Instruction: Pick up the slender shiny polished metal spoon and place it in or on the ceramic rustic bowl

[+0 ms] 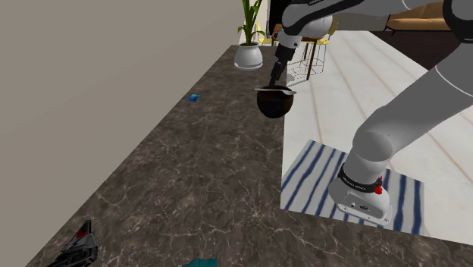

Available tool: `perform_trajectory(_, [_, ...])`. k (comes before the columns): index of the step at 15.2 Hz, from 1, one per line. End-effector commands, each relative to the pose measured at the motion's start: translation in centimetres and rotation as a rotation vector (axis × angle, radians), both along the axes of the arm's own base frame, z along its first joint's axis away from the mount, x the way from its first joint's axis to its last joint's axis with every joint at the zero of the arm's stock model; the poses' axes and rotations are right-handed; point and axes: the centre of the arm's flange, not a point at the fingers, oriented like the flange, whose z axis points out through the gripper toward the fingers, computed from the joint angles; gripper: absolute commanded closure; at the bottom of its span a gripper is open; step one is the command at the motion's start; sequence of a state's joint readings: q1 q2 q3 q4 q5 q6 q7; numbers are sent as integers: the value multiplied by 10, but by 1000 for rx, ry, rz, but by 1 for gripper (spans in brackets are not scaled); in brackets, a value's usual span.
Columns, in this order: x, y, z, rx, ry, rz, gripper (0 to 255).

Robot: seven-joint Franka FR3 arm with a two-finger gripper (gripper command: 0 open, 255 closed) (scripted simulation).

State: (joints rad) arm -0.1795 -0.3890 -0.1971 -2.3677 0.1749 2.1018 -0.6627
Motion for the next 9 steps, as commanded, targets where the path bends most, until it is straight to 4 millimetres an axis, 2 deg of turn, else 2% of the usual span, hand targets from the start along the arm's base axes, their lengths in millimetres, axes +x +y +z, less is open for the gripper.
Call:
perform_trajectory(1, [-6,-5,21,1,1,0,0])
perform_trajectory(9, [-6,-5,21,1,1,0,0])
